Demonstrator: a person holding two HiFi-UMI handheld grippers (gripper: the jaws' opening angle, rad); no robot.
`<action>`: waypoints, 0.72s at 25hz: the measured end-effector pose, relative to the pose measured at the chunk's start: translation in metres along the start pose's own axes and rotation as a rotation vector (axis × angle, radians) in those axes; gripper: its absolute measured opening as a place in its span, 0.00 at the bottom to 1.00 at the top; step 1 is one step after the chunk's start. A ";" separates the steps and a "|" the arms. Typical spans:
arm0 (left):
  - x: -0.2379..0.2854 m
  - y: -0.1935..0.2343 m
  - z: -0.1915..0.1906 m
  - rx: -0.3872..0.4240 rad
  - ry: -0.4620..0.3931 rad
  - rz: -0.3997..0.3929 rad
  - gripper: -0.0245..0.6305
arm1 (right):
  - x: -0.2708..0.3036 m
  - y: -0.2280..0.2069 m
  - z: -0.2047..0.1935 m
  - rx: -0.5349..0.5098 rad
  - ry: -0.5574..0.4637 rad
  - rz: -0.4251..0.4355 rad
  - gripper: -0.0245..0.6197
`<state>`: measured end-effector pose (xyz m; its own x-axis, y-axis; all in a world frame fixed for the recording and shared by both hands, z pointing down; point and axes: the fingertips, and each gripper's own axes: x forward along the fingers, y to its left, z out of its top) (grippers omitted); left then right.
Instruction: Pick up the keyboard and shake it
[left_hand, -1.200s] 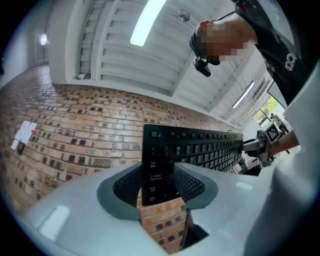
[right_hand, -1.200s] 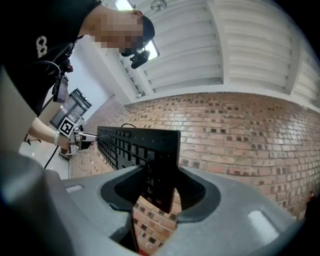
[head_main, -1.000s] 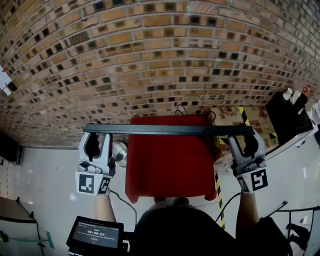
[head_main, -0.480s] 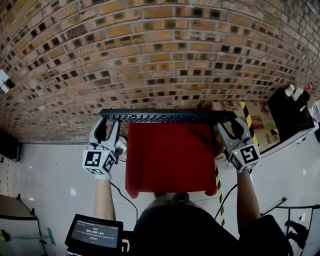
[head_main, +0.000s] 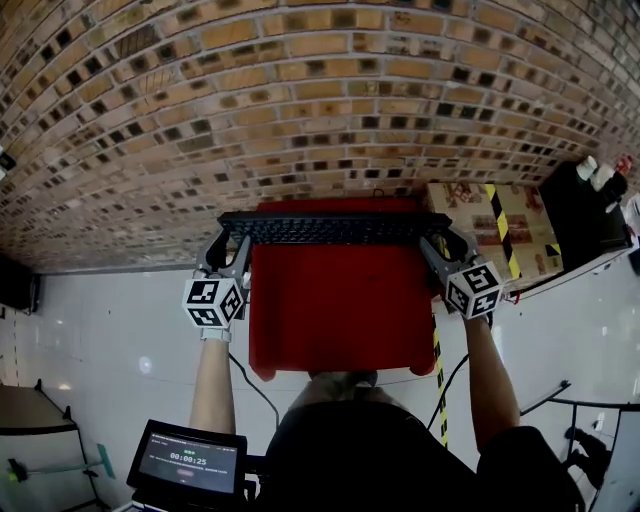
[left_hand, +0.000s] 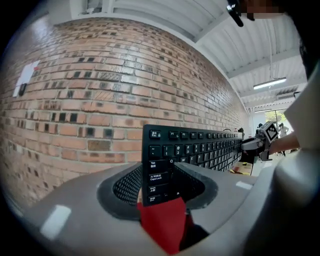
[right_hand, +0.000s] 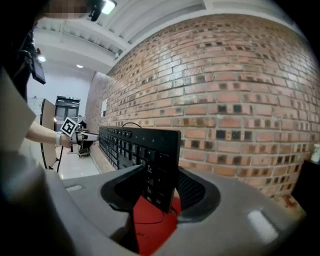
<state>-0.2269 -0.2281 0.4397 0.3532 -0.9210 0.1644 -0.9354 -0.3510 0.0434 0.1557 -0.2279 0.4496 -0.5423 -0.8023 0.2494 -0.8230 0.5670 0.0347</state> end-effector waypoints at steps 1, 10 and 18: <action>0.000 -0.002 -0.016 -0.006 0.036 -0.002 0.34 | 0.000 0.002 -0.019 0.027 0.038 0.005 0.31; -0.003 -0.008 -0.087 -0.047 0.164 -0.009 0.34 | -0.002 0.015 -0.094 0.107 0.167 0.009 0.31; 0.000 -0.006 -0.083 -0.048 0.147 -0.003 0.34 | 0.002 0.012 -0.088 0.082 0.157 0.004 0.31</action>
<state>-0.2227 -0.2117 0.5215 0.3528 -0.8840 0.3068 -0.9354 -0.3418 0.0908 0.1596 -0.2064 0.5351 -0.5180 -0.7573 0.3978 -0.8353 0.5481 -0.0444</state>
